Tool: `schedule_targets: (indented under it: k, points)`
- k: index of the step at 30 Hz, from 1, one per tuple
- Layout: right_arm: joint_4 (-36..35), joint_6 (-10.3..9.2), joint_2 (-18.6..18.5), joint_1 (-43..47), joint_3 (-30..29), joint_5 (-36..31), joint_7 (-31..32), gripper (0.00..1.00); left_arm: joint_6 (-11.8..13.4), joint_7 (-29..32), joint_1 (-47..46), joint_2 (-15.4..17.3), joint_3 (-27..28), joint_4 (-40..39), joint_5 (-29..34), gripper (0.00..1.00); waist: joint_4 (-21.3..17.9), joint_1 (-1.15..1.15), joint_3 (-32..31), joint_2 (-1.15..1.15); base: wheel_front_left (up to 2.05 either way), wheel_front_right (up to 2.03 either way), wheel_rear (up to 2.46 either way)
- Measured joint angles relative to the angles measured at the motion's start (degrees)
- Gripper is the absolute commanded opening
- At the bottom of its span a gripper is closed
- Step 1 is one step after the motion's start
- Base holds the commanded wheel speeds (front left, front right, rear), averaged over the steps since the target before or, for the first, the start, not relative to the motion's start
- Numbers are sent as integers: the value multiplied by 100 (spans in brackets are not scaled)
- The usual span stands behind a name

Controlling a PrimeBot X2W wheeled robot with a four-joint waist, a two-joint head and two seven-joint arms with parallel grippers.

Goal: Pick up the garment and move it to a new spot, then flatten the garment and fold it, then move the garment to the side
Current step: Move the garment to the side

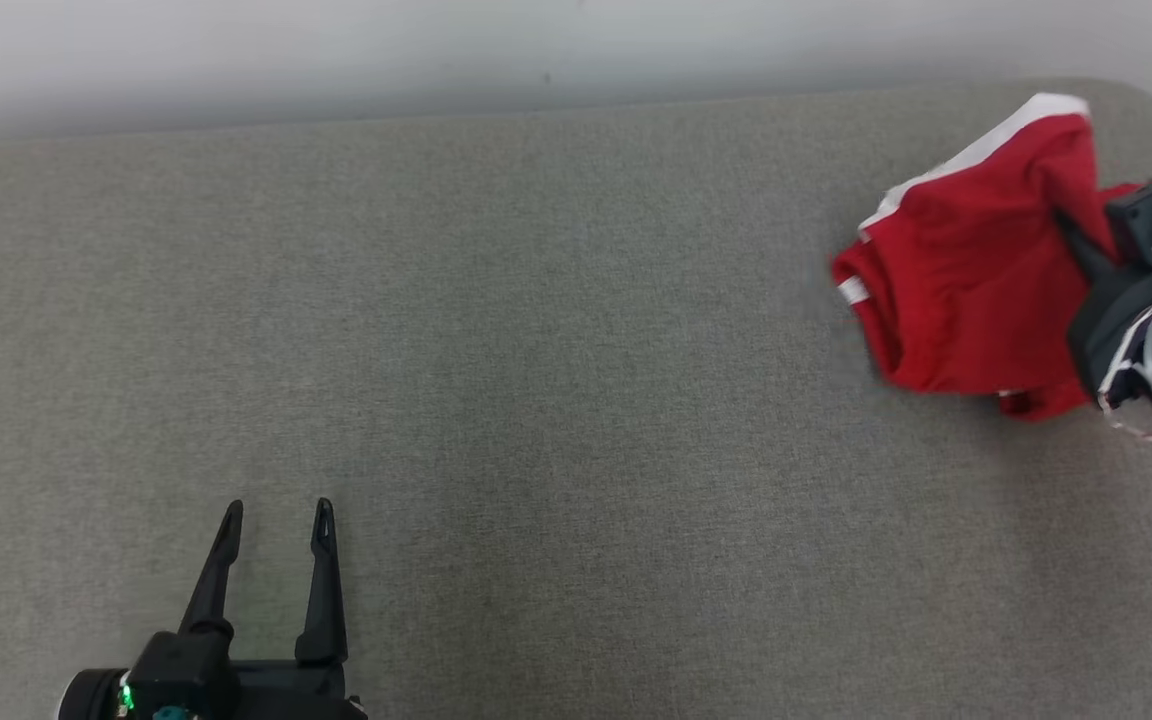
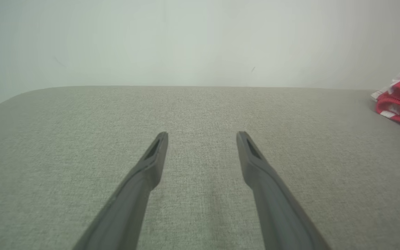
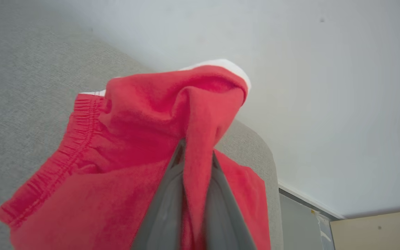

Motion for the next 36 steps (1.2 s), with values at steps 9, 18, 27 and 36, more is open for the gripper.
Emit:
schedule_targets:
  k: [9, 18, 27, 36]
  points:
    - [-365, 0, -893, -466, 581, 506, 377, 0, -56, 0, -120, 0, 53, -73, 100, 100, -157, -1, 331, 0, 0, 0, 0]
    - [-134, 0, -1332, -704, 867, 753, 428, 0, -145, 0, -301, -1, 141, -121, 179, 100, -128, -1, 618, 0, 0, 0, 0]
    - [272, 0, -1288, -1013, 1100, 743, 293, 0, -194, 0, -380, 0, 235, -164, 301, 100, -97, -1, 890, 0, 0, 0, 0]
    - [786, 0, -1098, -1145, 1196, 743, 245, 100, -177, 0, -440, 0, 236, -125, 289, 100, -68, -1, 860, 0, 0, 0, 0]
